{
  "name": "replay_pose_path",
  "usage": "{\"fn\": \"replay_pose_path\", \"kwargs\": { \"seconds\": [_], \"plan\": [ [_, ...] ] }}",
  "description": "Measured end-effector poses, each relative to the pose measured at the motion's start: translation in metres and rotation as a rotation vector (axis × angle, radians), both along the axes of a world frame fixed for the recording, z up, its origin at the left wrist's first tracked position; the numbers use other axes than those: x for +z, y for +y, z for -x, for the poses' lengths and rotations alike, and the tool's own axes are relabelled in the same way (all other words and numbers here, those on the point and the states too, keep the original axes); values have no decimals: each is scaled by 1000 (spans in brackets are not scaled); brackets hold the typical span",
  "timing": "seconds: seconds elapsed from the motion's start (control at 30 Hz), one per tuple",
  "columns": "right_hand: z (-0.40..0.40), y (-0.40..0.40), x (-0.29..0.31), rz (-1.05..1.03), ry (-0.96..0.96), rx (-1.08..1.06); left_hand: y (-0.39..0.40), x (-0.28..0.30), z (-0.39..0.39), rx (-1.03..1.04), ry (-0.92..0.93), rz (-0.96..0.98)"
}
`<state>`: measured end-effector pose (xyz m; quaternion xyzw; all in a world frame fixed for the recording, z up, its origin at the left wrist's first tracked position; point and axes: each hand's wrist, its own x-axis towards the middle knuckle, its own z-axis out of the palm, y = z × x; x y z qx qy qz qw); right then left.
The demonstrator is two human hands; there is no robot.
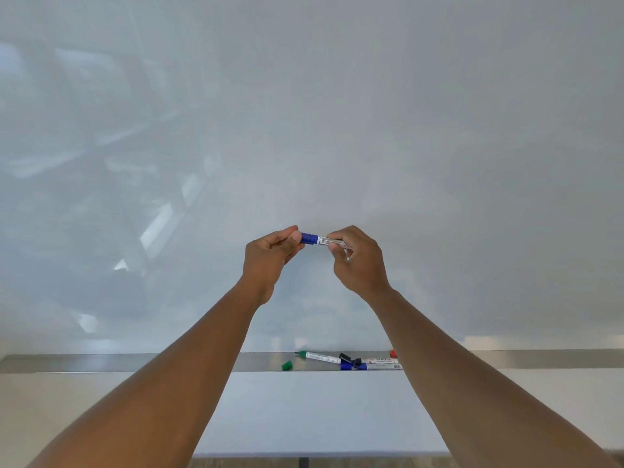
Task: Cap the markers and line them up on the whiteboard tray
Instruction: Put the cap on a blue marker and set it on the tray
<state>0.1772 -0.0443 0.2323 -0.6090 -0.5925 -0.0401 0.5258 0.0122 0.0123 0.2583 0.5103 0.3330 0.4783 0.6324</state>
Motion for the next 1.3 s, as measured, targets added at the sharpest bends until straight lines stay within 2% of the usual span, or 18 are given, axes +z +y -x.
{"fn": "replay_pose_path", "kwargs": {
  "seconds": [0.23,0.4,0.93,1.1,1.3],
  "plan": [
    [-4,4,22,6,-24,-10,6,13,-5,5,-26,-39],
    [-2,7,13,63,-6,42,7,2,-6,46,2,-48],
    [-13,5,-107,540,31,204,10,-134,18,116,254,226],
    [-12,9,-142,623,48,215,9,-168,20,139,303,333],
    [-10,15,-176,681,-57,171,12,-204,19,215,364,444]
  ]
}}
